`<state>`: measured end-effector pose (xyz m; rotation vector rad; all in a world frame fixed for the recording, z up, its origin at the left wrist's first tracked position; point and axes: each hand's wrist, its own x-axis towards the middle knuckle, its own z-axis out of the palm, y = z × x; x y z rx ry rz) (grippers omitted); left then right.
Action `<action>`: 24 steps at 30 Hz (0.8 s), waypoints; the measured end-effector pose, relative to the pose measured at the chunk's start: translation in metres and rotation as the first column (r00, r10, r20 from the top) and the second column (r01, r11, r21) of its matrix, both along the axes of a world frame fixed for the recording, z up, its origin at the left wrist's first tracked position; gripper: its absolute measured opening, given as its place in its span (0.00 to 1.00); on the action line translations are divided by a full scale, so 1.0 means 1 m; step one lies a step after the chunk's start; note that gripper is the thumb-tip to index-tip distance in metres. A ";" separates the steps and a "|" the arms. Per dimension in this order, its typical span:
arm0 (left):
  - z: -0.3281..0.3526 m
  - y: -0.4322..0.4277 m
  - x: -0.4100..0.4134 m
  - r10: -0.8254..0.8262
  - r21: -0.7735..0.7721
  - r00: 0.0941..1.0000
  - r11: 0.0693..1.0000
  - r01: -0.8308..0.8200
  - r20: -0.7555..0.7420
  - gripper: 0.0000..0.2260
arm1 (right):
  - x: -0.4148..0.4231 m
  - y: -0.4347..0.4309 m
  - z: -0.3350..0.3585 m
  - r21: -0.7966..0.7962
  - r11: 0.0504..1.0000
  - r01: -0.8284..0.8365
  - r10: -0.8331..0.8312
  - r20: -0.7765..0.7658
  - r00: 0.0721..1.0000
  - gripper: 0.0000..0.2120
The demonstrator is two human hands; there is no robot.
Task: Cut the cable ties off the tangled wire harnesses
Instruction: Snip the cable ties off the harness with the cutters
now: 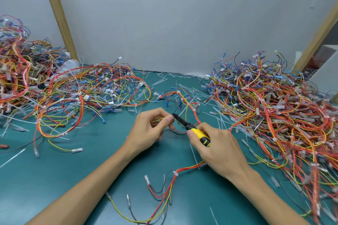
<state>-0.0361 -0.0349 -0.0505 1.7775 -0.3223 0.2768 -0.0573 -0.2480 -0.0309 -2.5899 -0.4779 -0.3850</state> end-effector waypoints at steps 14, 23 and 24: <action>0.002 -0.002 -0.004 0.076 0.058 0.995 0.995 -0.080 0.057 0.08 | 0.005 -0.006 0.005 0.119 0.988 -0.101 0.121 -0.166 0.979 0.19; 0.004 0.004 0.000 0.062 -0.002 0.998 0.998 -0.062 0.014 0.08 | -0.001 0.002 0.000 -0.012 0.998 -0.060 0.060 -0.052 0.997 0.20; 0.003 0.004 0.000 0.056 -0.007 0.998 0.998 -0.056 0.009 0.08 | -0.001 0.003 -0.001 -0.033 0.998 -0.055 0.054 -0.038 0.998 0.21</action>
